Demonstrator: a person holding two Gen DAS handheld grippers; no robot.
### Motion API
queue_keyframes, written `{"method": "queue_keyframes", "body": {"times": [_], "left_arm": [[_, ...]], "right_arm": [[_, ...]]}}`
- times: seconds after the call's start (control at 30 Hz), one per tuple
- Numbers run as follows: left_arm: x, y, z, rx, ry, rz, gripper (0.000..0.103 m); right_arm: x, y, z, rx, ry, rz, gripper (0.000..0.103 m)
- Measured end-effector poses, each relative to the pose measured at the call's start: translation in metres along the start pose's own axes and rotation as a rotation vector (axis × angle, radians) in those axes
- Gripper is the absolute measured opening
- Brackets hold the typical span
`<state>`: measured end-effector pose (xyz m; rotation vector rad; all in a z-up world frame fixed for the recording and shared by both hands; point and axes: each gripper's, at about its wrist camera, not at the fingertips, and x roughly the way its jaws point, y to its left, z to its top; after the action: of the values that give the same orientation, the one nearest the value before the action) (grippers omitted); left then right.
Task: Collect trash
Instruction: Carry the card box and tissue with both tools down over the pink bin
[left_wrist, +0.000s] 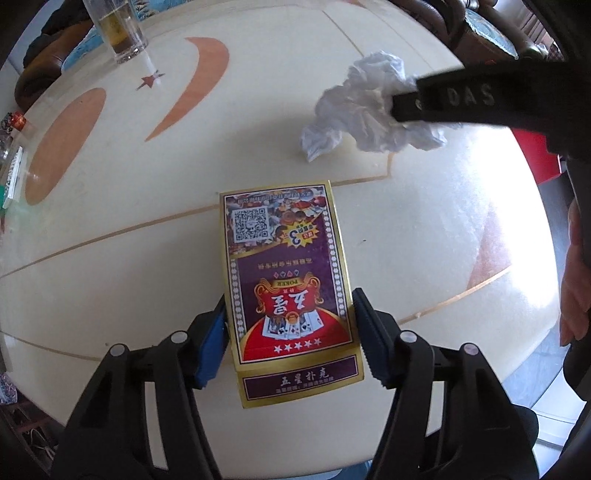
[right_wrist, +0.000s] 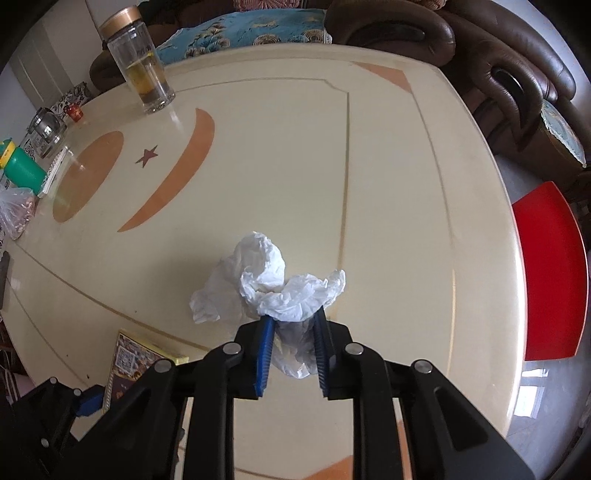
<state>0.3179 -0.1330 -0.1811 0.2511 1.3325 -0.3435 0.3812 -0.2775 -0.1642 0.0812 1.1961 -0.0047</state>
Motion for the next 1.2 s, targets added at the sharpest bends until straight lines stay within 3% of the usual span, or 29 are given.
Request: {"method": "queue_keyframes", "body": {"times": [0.33, 0.6, 0.9, 1.2], "left_arm": [[-0.041, -0.001, -0.028, -0.005, -0.093, 0.033, 0.062], [-0.113, 0.009, -0.06, 0.001, -0.204, 0.042, 0.062], [-0.172, 0.018, -0.109, 0.021, -0.303, -0.012, 0.062], [-0.186, 0.024, -0.153, 0.055, -0.312, -0.068, 0.062]], "right_arm": [[-0.052, 0.003, -0.023, -0.012, -0.078, -0.008, 0.02], [-0.12, 0.013, -0.052, -0.033, -0.163, 0.008, 0.02], [-0.199, 0.039, -0.118, -0.089, -0.249, 0.014, 0.02], [-0.236, 0.071, -0.187, -0.145, -0.275, -0.002, 0.02]]}}
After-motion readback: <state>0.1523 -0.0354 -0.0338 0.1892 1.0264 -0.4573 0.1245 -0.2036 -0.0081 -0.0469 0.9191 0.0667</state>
